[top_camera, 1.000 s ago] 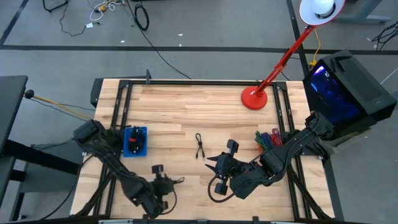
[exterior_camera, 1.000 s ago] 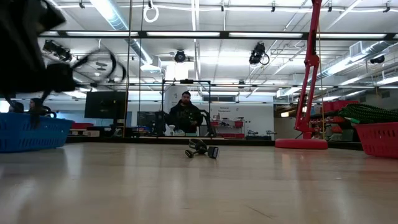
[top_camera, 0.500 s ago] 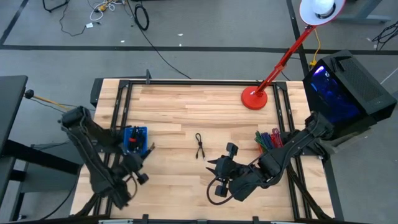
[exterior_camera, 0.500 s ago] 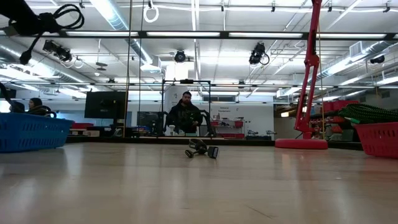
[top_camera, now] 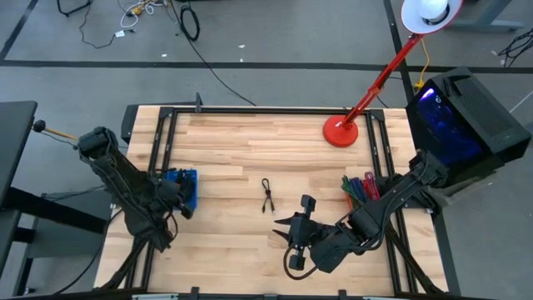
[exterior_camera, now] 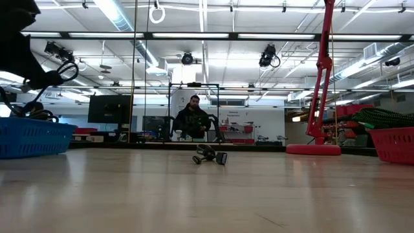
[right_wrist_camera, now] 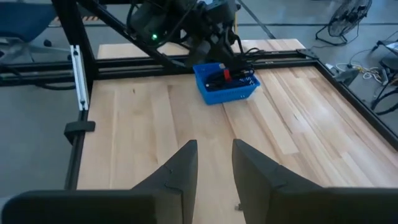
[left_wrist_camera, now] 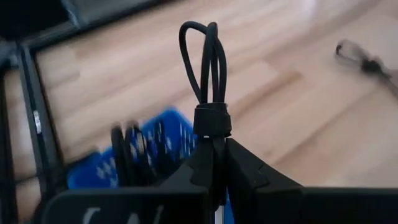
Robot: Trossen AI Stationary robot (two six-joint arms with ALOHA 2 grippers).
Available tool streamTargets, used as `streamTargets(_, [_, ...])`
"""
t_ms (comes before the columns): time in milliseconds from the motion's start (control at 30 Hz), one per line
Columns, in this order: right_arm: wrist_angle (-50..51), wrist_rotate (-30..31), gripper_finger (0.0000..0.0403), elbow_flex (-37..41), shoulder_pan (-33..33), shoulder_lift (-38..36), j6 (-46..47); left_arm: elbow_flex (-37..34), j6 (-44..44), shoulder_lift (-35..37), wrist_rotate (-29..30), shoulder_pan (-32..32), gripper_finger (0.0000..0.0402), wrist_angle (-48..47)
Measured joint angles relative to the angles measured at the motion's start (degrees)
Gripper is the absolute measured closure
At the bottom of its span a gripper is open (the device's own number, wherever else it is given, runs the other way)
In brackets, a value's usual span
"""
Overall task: Pick & Place USB Port
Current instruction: Put the black charger cable into the blue basket
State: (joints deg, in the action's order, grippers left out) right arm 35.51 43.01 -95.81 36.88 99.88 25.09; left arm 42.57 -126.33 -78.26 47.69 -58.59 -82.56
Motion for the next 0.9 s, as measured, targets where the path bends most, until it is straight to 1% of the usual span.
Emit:
streamTargets(33, [-0.32, 0.14, 0.0303, 0.00, 0.00, 0.00, -0.10, 0.06, -0.09, 0.41, 1.00, 0.57, 0.0379, -1.15])
streamTargets(200, [-0.78, -0.21, 0.0303, 0.00, 0.10, 0.00, -0.10, -0.27, -0.51, 1.21, 0.29, 5.29, 0.0379, -0.25])
streamTargets(267, [-0.87, -0.30, 0.0303, 0.00, 0.30, 0.00, -0.11, -0.27, -0.30, 1.03, -0.91, 6.34, 0.0379, 0.99])
streamTargets(400, [-0.87, -0.40, 0.0303, 0.00, 0.33, 0.00, -0.32, -0.28, -0.92, 1.03, -5.87, 7.97, 0.0379, 1.48])
streamTargets(633, [-0.85, -0.43, 0.0303, -0.02, 0.33, 0.00, -0.17, -0.36, -0.92, -0.43, -11.12, 12.45, 0.0379, 4.80])
streamTargets(900, [-0.83, -0.43, 0.0303, 0.00, 0.33, 0.00, -0.14, -0.36, 1.13, -1.57, -11.75, 14.96, 0.0361, 6.57])
